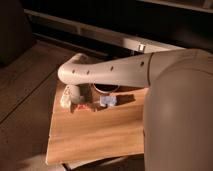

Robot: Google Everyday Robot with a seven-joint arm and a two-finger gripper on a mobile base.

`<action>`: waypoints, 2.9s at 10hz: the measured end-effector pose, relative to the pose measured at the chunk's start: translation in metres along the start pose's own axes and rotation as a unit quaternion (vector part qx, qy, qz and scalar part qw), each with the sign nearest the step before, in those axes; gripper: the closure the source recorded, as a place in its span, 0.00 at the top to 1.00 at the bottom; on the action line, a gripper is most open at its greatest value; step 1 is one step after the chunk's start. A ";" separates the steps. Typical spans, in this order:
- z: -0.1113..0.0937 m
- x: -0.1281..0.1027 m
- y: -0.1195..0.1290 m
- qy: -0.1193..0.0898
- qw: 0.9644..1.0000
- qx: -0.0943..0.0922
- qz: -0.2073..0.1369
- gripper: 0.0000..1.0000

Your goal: Place the pepper on the white sponge

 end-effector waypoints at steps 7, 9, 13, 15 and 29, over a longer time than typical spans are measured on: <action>0.000 0.000 0.000 0.000 1.000 0.000 0.000 0.65; 0.000 0.000 0.000 0.000 1.000 0.000 0.000 0.65; 0.000 0.000 0.000 0.000 1.000 0.000 0.000 0.65; 0.000 0.000 0.000 0.000 1.000 0.000 0.000 0.65; -0.015 0.019 0.022 0.026 0.970 0.017 -0.239 0.65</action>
